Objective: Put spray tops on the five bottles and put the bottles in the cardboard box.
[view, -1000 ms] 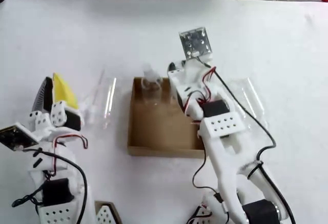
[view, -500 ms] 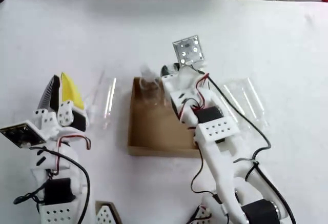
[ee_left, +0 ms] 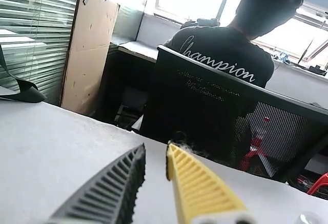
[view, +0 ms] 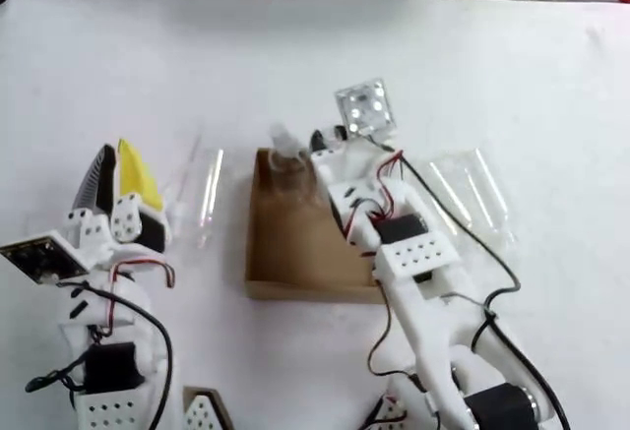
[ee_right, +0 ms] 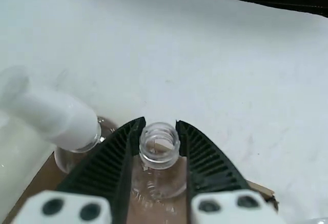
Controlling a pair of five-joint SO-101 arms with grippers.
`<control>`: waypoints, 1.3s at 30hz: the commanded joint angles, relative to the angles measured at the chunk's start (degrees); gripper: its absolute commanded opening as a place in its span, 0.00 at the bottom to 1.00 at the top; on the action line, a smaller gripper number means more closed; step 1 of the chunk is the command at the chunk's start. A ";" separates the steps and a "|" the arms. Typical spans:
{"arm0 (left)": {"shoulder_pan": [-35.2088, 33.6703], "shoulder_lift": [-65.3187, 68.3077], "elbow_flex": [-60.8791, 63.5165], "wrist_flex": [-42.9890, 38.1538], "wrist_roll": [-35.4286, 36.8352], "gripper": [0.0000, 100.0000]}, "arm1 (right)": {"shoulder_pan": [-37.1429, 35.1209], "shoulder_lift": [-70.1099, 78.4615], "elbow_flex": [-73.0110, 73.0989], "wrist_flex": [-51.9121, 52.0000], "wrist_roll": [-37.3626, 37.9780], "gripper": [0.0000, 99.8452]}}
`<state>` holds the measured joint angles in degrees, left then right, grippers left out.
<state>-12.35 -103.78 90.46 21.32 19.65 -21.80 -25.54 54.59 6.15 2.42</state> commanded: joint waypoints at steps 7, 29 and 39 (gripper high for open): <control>0.57 -0.75 -0.35 -1.41 -0.53 0.07 | -0.92 -0.40 -0.53 -1.63 -3.34 0.02; 0.66 -0.75 -0.35 -1.14 -0.53 0.07 | -1.01 -0.31 0.35 -3.30 2.81 0.02; 0.66 -0.75 -0.35 -1.14 -0.53 0.07 | -1.10 -0.31 1.05 -5.05 2.64 0.02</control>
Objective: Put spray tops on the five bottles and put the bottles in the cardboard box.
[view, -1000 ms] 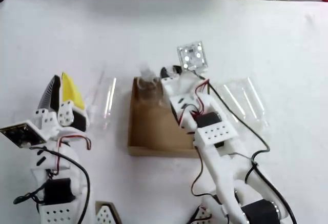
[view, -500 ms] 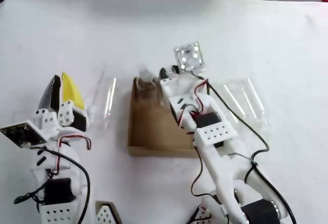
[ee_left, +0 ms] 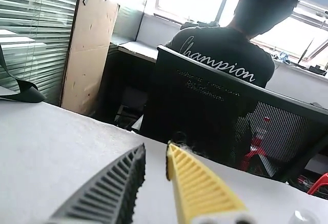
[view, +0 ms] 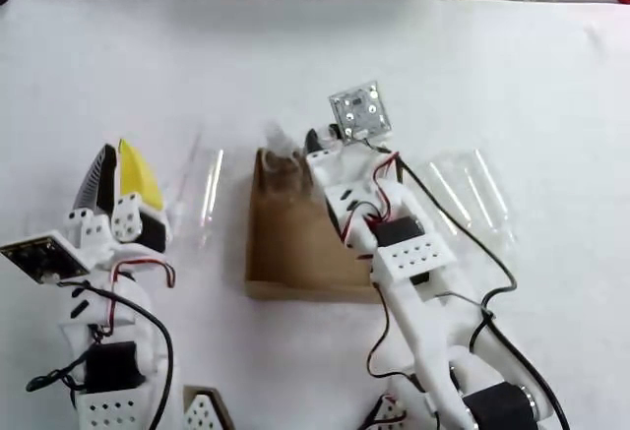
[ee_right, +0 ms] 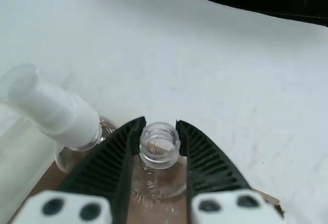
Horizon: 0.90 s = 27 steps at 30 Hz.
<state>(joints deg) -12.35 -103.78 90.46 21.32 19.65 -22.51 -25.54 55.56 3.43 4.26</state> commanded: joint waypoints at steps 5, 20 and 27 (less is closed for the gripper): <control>1.10 -0.75 -0.35 -1.14 -0.62 0.07 | -0.40 -0.31 2.64 -6.64 1.05 0.02; 1.89 -0.75 -0.35 -1.05 -0.62 0.07 | -0.40 -0.31 2.73 -6.55 1.05 0.02; 1.89 -0.75 -0.35 -1.05 -0.62 0.07 | -0.40 -0.31 2.73 -6.37 1.05 0.02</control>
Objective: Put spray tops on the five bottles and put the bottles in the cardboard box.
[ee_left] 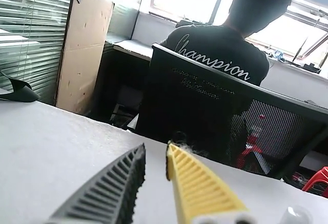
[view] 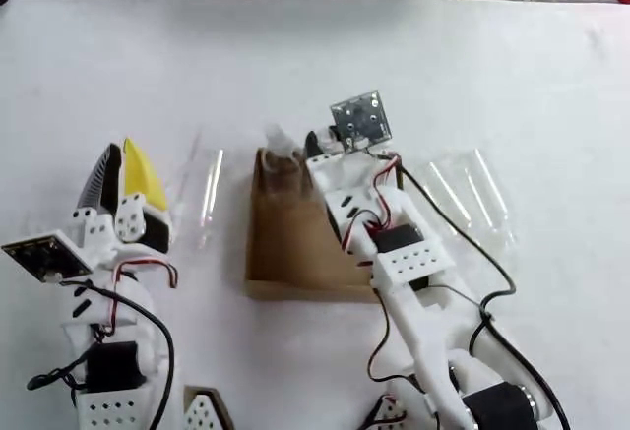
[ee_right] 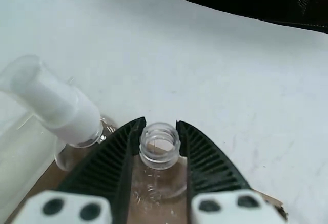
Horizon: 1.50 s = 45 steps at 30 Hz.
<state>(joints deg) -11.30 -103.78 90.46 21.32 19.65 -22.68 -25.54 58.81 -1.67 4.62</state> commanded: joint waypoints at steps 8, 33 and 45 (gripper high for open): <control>0.84 -0.75 -0.35 -1.05 -0.62 0.07 | -0.31 -0.31 -0.44 -1.19 0.70 0.16; 0.84 -0.75 -0.35 -1.05 -0.62 0.07 | -0.40 -1.45 -0.62 -1.19 0.18 0.15; 1.98 -0.75 -0.35 -1.05 -3.87 0.07 | -2.24 -16.04 -0.53 8.04 0.35 0.27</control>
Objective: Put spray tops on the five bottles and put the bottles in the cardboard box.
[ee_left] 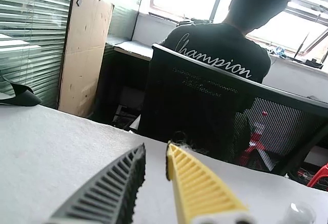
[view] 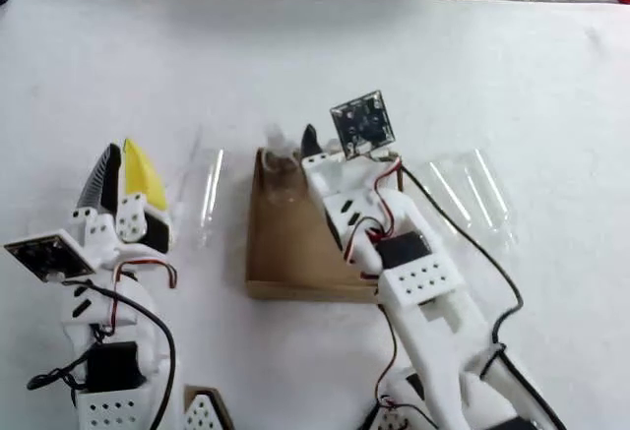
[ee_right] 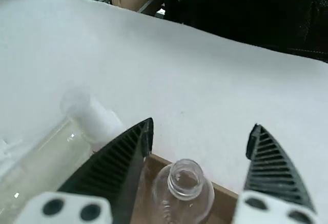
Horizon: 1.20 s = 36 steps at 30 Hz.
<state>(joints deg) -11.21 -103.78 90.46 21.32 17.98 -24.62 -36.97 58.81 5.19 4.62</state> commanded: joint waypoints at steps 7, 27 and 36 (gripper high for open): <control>2.59 -0.75 -0.26 -1.05 -2.20 0.07 | 11.56 -24.13 -0.88 12.09 -2.02 0.27; 2.77 -0.75 0.53 -1.49 -6.24 0.07 | 45.76 -30.99 -3.16 32.04 21.71 0.20; 2.77 -0.75 0.53 -1.41 -6.33 0.07 | 33.36 1.63 -17.14 56.92 39.91 0.20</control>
<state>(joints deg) -9.19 -103.78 91.52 21.32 12.35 13.45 -44.18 47.03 54.24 38.29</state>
